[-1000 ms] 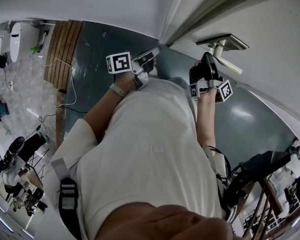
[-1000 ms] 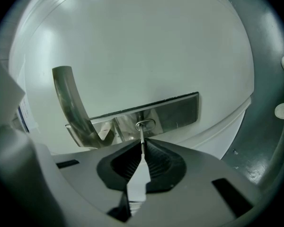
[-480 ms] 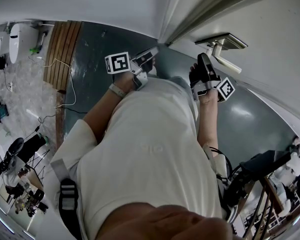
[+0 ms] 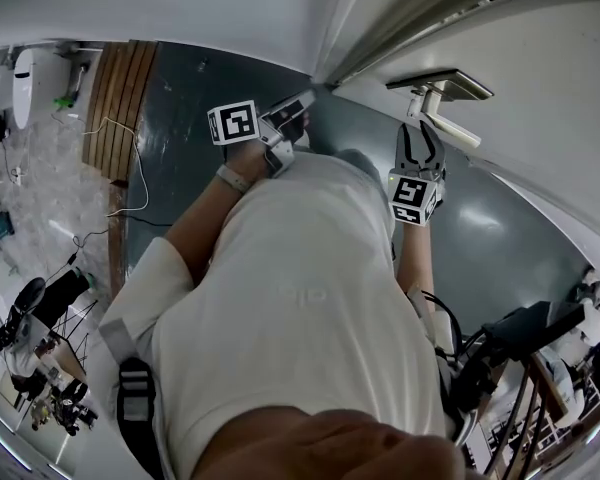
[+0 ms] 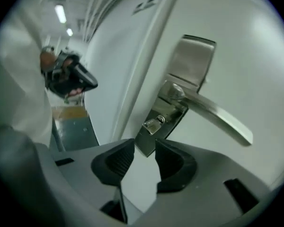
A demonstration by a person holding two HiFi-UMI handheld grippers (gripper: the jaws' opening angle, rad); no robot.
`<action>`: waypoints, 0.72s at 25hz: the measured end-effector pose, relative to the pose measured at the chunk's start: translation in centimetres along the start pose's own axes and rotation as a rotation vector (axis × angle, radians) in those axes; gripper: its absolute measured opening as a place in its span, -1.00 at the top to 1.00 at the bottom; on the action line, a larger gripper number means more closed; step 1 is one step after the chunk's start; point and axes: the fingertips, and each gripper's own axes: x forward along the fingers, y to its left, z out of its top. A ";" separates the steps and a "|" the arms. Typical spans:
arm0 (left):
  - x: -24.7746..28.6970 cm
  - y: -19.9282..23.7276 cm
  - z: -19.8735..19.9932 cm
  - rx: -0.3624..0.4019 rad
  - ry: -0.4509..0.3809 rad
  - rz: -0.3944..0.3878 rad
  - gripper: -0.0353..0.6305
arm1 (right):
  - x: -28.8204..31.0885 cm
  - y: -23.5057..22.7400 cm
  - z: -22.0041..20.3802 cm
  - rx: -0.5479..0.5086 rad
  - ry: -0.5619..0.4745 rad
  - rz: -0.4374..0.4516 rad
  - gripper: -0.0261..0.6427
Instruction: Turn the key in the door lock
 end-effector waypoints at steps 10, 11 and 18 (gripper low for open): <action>-0.2 0.0 -0.2 -0.002 -0.011 -0.002 0.88 | 1.6 -0.5 1.5 -0.505 0.024 -0.234 0.56; -0.3 0.0 -0.2 -0.001 -0.012 0.002 0.88 | 1.8 -0.6 1.6 -0.505 0.023 -0.244 0.56; -0.8 0.1 0.1 -0.014 -0.029 0.003 0.88 | 1.7 -1.4 2.5 -0.447 0.006 -0.316 0.67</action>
